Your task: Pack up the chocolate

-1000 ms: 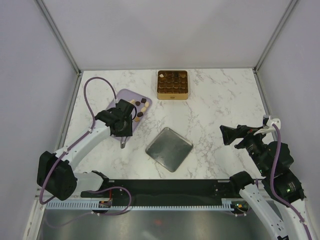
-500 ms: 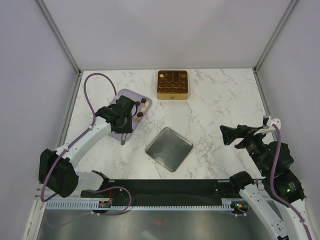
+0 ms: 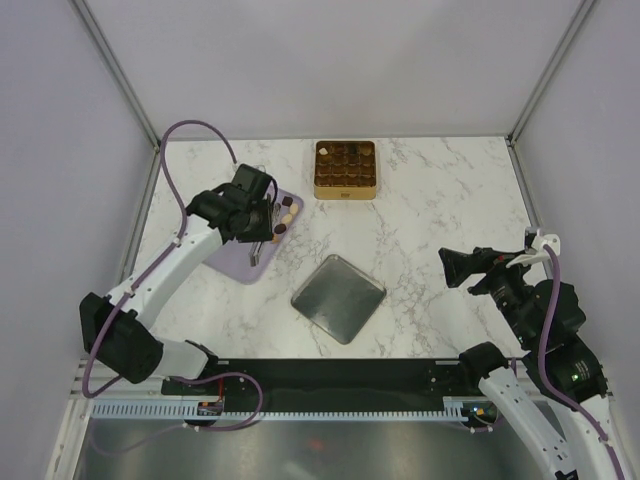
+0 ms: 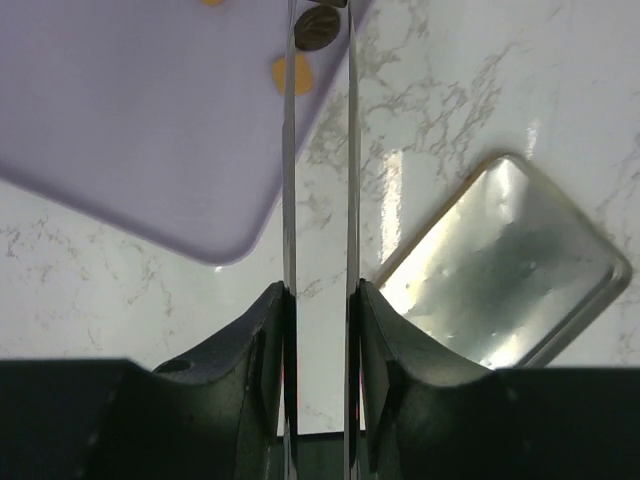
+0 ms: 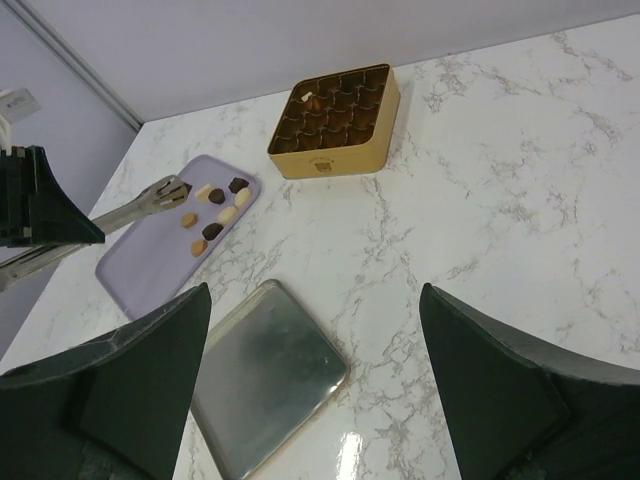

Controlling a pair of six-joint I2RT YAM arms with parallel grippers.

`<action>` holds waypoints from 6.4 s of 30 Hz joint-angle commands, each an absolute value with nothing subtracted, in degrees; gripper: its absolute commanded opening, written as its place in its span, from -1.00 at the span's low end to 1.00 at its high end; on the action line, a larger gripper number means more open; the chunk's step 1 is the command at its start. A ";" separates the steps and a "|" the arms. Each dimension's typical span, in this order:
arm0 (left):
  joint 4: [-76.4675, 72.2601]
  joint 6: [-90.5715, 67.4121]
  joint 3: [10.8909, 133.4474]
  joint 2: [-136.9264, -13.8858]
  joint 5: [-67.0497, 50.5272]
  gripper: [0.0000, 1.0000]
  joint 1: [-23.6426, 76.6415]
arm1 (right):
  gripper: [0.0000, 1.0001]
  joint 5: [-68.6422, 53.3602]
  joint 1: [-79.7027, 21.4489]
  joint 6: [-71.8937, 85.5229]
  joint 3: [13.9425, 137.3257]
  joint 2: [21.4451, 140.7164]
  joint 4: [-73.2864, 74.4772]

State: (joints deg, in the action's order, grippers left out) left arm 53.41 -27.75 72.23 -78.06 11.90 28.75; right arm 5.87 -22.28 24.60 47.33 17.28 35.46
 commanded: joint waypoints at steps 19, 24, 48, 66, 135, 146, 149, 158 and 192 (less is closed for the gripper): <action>46.32 -17.67 122.67 -116.09 4.31 -0.24 34.80 | 0.88 10.90 -22.50 21.45 50.01 20.13 32.52; 41.50 -16.09 126.21 -121.64 2.99 -0.25 34.80 | 0.88 10.72 -22.50 21.53 50.19 20.48 32.43; 24.53 -7.74 128.58 -135.00 8.35 -0.22 34.80 | 0.88 12.57 -22.59 21.45 50.19 22.15 32.43; 23.29 -5.89 127.09 -134.39 8.26 -0.01 34.89 | 0.88 12.92 -22.50 21.36 49.57 22.76 31.64; 38.67 -29.36 65.48 -86.31 14.15 -0.14 21.80 | 0.88 9.14 -22.59 21.97 48.43 18.37 33.57; 43.59 -28.22 70.13 -83.76 16.44 -0.21 21.88 | 0.88 8.70 -22.50 22.24 49.04 18.90 33.31; 43.68 -27.69 72.15 -82.09 14.60 -0.21 21.97 | 0.87 8.61 -22.50 22.32 49.22 19.25 33.05; 43.59 -23.48 87.79 -89.11 12.21 -0.23 29.25 | 0.87 8.17 -22.50 23.11 48.52 20.21 31.99; 37.18 -14.85 117.68 -121.46 14.50 -0.25 32.17 | 0.88 11.42 -22.50 22.15 49.75 20.74 33.75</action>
